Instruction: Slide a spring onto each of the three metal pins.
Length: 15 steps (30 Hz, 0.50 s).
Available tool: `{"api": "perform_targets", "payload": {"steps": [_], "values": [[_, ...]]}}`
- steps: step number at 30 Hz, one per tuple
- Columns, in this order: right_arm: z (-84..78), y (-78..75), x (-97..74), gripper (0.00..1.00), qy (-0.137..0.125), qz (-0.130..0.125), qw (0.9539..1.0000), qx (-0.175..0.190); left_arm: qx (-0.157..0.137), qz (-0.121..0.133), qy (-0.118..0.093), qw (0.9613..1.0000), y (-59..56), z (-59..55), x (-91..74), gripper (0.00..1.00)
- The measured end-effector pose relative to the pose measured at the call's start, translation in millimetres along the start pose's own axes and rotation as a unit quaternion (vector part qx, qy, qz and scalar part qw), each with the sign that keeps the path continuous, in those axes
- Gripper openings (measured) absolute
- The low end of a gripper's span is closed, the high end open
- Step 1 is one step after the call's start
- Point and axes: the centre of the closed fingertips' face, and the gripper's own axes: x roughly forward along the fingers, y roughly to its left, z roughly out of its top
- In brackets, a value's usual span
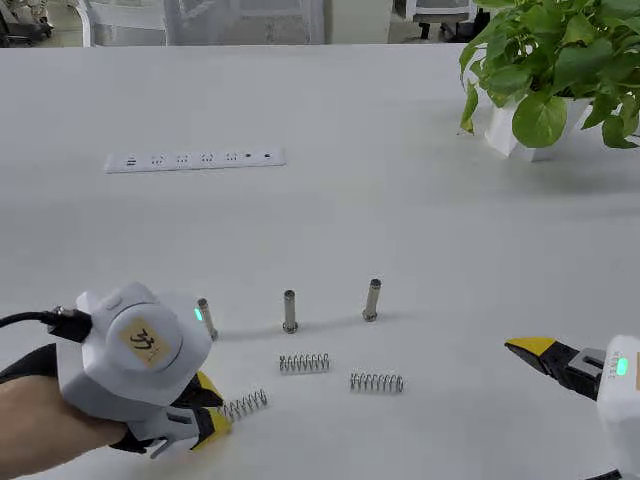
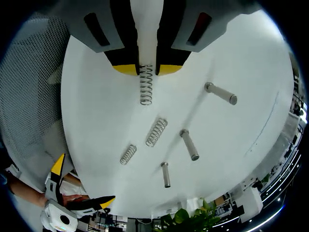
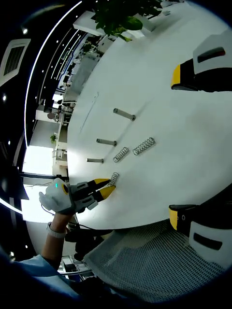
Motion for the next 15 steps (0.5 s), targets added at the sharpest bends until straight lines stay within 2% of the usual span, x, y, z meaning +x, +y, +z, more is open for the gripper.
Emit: {"api": "perform_targets", "payload": {"steps": [8,12,15], "values": [[0.4,0.1,-0.2,0.97,0.001,0.001,1.0000,-0.001,-0.012,0.004,0.050,0.9987,0.5,0.1,1.1,0.07],[0.5,0.3,-0.4,0.97,0.001,0.002,1.0000,-0.002,-0.006,0.005,0.064,0.9979,0.1,-0.3,1.2,0.07],[0.8,0.7,-0.4,0.97,0.001,0.002,1.0000,-0.002,-0.008,0.004,0.066,0.9978,0.4,-1.5,0.6,0.07]]}}
